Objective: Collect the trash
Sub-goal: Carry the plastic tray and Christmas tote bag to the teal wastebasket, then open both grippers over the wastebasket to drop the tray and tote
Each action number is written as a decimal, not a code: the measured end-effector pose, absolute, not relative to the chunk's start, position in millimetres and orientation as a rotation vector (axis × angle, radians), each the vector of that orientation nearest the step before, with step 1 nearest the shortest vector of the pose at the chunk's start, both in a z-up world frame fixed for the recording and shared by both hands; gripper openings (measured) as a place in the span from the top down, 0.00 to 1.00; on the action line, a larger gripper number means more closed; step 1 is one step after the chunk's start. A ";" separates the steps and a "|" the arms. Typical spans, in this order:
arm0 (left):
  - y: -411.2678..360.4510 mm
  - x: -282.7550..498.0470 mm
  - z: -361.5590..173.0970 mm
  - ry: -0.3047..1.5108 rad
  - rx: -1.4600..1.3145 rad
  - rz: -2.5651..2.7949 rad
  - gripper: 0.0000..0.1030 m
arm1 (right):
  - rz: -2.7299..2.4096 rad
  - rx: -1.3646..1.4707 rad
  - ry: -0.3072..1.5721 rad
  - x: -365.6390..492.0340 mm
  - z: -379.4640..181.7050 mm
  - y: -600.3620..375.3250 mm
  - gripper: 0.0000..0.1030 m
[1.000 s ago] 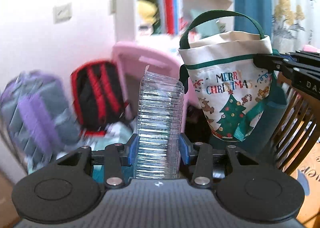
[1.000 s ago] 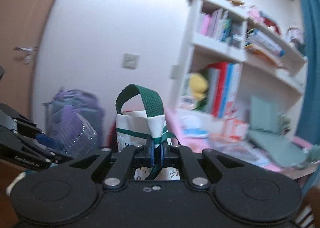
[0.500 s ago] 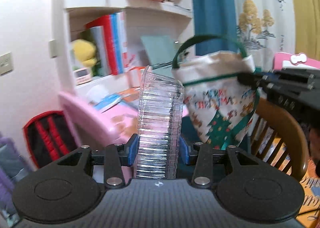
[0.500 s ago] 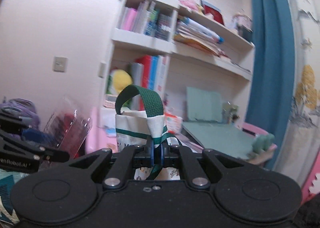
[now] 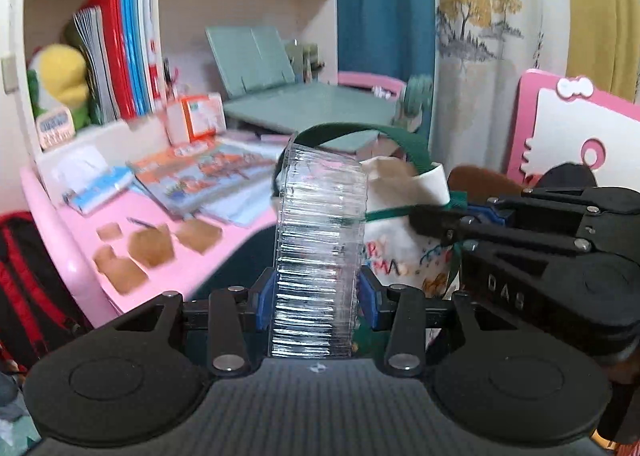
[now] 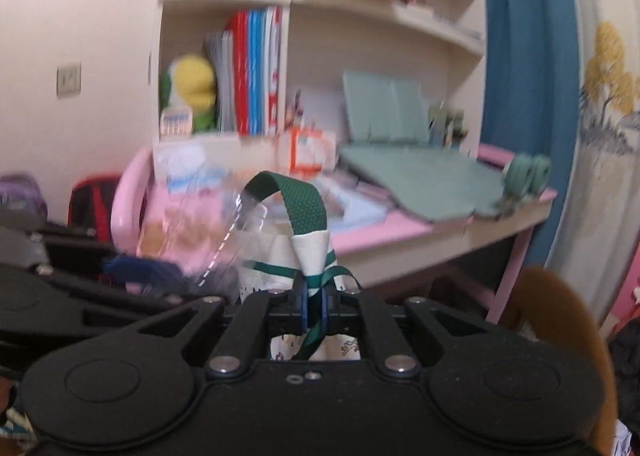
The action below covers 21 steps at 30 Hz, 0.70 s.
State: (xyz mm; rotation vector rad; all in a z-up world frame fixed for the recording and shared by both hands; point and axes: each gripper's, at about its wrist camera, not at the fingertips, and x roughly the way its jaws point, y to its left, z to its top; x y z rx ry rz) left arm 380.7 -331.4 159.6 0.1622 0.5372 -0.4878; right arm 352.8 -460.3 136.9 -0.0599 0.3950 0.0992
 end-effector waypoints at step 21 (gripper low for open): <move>-344.7 421.7 107.5 0.709 0.187 -0.486 0.40 | 0.070 -0.105 0.581 360.8 106.9 -467.9 0.65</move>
